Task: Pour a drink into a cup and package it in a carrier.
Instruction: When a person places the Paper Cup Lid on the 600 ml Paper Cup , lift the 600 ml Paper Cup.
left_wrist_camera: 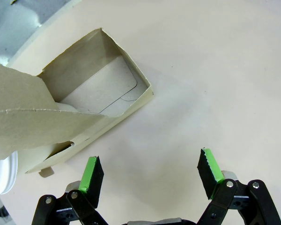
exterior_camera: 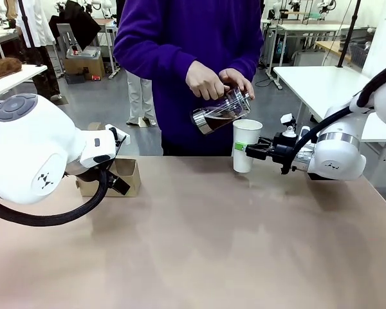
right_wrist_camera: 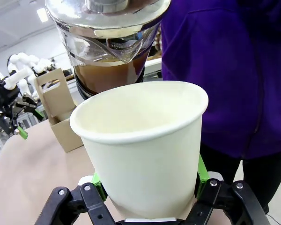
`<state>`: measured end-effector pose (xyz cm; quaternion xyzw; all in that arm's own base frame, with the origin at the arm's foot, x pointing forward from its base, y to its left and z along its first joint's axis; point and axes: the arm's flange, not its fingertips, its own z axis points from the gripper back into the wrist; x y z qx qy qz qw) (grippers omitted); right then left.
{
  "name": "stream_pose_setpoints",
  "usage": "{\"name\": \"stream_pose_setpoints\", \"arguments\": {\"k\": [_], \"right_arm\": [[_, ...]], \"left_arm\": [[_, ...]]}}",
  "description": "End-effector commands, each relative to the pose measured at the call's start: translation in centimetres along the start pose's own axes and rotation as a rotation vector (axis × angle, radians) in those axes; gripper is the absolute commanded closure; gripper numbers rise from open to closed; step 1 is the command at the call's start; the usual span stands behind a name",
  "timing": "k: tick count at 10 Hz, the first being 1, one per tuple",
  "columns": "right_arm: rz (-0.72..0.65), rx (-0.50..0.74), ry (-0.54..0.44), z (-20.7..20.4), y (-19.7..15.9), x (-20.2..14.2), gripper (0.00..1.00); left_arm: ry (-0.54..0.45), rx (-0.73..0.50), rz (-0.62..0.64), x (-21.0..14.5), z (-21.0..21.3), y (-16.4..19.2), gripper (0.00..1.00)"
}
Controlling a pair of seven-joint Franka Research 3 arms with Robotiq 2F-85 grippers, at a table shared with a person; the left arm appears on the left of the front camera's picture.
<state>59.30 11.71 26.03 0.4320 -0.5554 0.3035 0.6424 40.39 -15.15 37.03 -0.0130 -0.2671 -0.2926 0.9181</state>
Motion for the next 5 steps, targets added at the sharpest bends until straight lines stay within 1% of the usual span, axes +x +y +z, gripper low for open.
{"name": "stream_pose_setpoints", "arguments": {"k": [1,5], "right_arm": [[0.000,-0.002,-0.003,-0.05,0.24,0.03,0.20],[0.000,-0.002,-0.003,-0.05,0.24,0.03,0.20]], "left_arm": [[-0.001,-0.001,0.000,-0.01,0.04,0.00,0.00],[-0.001,-0.001,0.000,-0.01,0.04,0.00,0.00]]}}
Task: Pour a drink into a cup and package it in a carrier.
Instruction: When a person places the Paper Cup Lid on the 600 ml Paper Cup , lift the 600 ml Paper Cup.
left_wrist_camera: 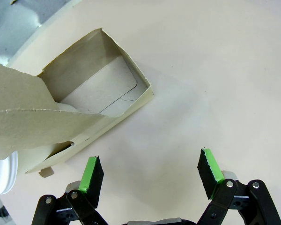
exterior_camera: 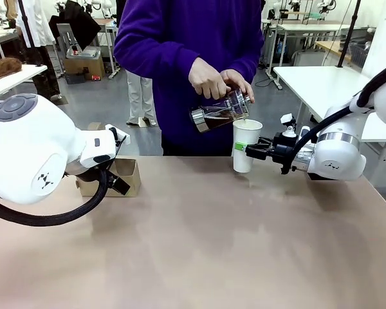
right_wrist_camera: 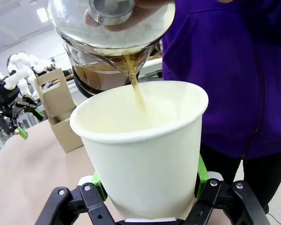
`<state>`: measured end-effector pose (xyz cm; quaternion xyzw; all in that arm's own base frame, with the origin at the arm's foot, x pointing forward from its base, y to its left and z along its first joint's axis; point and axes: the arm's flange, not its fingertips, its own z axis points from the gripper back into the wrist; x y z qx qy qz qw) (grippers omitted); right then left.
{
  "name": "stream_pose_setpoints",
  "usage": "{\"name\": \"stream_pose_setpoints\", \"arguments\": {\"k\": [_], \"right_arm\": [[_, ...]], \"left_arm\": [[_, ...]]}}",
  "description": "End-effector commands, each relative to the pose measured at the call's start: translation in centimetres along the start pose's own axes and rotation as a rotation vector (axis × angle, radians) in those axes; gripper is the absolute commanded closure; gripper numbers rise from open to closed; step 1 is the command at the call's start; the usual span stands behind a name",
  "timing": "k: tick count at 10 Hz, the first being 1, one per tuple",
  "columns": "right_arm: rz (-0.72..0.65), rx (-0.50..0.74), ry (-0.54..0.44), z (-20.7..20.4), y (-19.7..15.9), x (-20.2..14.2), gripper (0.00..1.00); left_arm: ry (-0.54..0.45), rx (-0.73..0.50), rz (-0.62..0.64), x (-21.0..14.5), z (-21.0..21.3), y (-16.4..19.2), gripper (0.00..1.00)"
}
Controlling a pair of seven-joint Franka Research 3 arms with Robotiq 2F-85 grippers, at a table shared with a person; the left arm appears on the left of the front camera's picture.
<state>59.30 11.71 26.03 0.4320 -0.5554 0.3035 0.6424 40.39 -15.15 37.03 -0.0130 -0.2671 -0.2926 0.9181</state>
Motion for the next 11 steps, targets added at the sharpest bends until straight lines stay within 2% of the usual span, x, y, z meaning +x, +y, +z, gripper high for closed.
{"name": "stream_pose_setpoints", "arguments": {"k": [1,11], "right_arm": [[0.000,-0.002,-0.003,-0.05,0.24,0.03,0.20],[0.000,-0.002,-0.003,-0.05,0.24,0.03,0.20]], "left_arm": [[-0.001,-0.001,0.000,-0.01,0.04,0.00,0.00],[-0.001,-0.001,0.000,-0.01,0.04,0.00,0.00]]}}
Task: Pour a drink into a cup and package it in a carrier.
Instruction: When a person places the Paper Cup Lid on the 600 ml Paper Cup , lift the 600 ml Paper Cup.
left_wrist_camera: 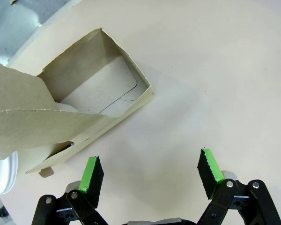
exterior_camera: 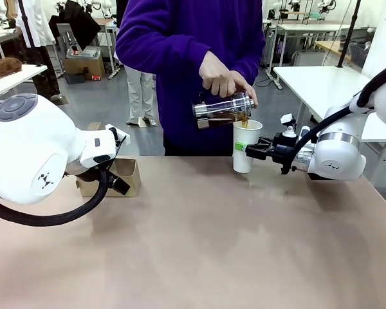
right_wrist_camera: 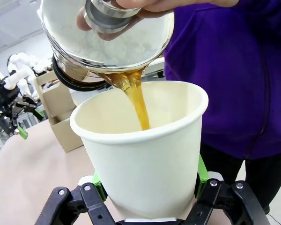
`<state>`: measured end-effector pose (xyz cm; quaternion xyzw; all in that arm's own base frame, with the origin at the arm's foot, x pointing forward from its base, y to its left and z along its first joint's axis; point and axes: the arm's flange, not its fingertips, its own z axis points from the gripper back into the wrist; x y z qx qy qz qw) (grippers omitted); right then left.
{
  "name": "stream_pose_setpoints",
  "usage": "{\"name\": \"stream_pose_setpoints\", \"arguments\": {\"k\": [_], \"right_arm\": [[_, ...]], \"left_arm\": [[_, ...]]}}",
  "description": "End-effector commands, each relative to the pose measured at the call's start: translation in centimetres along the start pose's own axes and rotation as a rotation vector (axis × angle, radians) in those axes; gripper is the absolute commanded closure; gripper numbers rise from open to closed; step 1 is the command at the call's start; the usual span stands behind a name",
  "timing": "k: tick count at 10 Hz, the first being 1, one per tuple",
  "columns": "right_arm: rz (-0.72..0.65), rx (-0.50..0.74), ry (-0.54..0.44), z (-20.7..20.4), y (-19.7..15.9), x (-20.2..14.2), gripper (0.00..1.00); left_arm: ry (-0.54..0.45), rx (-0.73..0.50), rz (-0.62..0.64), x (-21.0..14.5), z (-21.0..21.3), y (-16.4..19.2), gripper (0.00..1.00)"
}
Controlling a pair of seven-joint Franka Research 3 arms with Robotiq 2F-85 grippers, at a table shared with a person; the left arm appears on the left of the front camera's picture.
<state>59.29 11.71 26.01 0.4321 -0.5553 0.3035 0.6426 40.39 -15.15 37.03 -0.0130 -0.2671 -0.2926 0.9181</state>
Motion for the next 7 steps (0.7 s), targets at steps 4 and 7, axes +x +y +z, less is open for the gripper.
{"name": "stream_pose_setpoints", "arguments": {"k": [4,7], "right_arm": [[0.000,-0.002,-0.004,-0.06,0.23,0.05,0.20],[0.000,-0.002,-0.004,-0.06,0.23,0.05,0.20]], "left_arm": [[-0.001,-0.001,0.000,-0.01,0.04,0.00,0.00],[-0.001,-0.001,0.000,-0.01,0.04,0.00,0.00]]}}
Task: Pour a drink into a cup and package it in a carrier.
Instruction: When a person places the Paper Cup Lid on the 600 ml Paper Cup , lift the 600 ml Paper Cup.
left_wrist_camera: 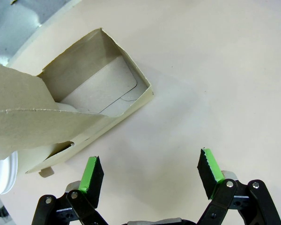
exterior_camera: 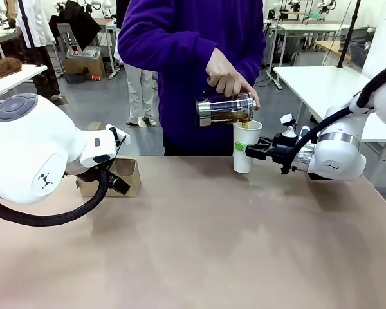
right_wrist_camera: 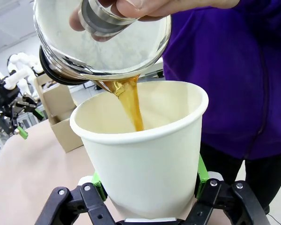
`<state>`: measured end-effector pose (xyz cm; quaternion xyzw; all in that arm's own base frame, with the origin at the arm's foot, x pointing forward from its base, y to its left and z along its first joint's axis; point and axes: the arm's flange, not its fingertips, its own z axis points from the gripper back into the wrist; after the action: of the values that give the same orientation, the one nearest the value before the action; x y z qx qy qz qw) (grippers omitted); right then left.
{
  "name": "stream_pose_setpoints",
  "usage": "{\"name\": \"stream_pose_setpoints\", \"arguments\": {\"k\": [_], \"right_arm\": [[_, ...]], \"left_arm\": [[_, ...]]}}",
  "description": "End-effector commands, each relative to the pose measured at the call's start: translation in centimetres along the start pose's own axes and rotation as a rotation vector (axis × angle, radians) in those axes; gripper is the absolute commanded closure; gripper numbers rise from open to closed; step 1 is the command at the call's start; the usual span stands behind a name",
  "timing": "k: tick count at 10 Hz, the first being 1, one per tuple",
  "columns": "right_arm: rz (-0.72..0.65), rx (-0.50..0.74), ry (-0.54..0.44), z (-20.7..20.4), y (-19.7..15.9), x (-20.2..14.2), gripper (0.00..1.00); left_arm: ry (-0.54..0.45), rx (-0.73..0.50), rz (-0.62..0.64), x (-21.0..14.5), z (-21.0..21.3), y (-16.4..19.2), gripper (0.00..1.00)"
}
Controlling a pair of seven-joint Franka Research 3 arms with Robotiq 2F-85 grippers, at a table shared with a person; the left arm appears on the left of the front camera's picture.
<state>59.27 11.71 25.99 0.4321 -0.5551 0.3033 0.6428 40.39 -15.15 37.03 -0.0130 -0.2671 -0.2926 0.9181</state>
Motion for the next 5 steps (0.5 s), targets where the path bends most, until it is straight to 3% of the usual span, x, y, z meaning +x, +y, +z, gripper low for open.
{"name": "stream_pose_setpoints", "arguments": {"k": [1,5], "right_arm": [[0.001,-0.002,-0.004,-0.06,0.22,0.08,0.20],[0.001,-0.002,-0.004,-0.06,0.22,0.08,0.20]], "left_arm": [[-0.001,-0.001,0.000,-0.01,0.04,0.00,0.00],[-0.001,-0.001,0.000,-0.01,0.04,0.00,0.00]]}}
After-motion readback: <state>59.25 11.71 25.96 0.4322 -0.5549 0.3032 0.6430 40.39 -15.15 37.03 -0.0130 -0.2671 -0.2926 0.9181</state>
